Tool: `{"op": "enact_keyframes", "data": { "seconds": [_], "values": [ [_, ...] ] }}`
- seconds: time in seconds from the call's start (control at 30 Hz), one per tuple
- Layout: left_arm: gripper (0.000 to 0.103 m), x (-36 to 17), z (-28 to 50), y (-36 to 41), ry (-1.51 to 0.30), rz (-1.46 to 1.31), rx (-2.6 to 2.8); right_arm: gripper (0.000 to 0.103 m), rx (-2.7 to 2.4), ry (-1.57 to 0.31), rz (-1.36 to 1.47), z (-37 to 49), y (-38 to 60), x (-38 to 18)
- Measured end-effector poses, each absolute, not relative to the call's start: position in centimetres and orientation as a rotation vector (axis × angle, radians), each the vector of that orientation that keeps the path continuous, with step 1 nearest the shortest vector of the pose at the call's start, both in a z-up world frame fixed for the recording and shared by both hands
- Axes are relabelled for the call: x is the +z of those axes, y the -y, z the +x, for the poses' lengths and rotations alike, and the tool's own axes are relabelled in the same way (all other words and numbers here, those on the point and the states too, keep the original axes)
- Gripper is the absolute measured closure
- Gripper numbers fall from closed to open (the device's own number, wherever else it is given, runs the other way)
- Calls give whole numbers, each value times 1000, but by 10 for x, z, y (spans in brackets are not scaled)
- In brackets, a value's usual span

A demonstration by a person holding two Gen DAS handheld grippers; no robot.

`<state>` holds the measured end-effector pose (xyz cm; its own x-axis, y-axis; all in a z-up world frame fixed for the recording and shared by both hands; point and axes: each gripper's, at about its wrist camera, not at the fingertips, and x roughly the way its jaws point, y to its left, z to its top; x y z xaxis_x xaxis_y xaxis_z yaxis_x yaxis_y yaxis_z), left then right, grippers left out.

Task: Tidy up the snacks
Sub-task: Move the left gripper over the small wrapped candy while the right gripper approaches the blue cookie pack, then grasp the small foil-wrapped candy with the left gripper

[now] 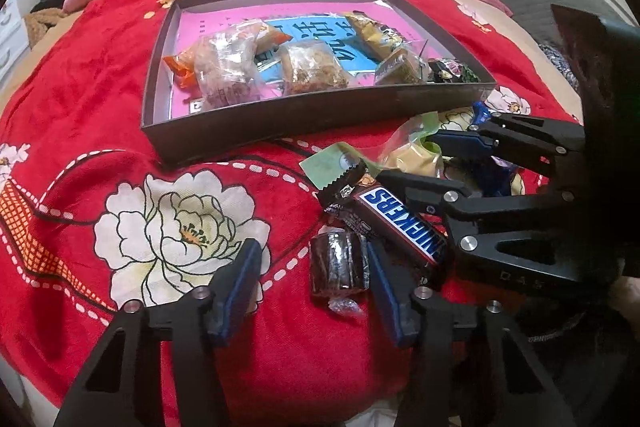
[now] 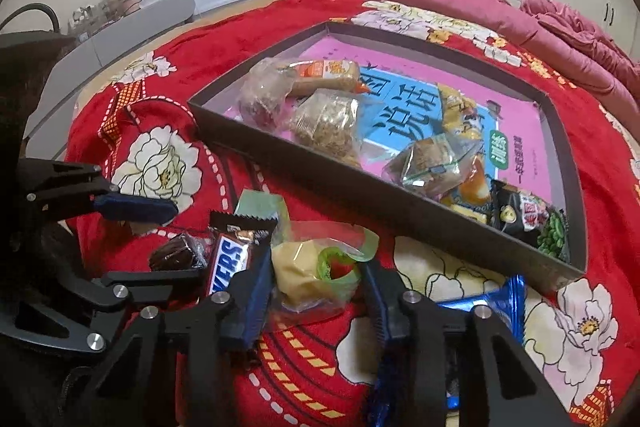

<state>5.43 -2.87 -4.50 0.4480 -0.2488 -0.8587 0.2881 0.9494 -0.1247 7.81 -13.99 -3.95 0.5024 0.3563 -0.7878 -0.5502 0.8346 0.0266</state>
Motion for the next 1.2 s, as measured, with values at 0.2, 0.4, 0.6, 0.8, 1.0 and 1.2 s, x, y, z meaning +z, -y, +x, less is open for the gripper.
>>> {"op": "enact_keyframes", "data": {
  "seconds": [0.2, 0.4, 0.6, 0.8, 1.0, 1.2],
  "values": [
    [69, -42, 58, 31, -1045, 39, -329, 63, 529, -848, -229, 76, 146, -29],
    [74, -37, 64, 26, -1040, -31, -333, 63, 484, -785, -180, 75, 164, -10],
    [75, -29, 69, 31, -1011, -69, -342, 63, 438, -725, -109, 79, 185, 9],
    [76, -19, 72, 35, -973, -100, -345, 63, 413, -707, -64, 82, 197, 15],
    [76, -12, 80, 33, -944, -137, -330, 63, 401, -698, -23, 86, 205, 19],
    [76, -13, 84, 28, -938, -153, -308, 63, 385, -694, 7, 88, 211, 20]
  ]
}}
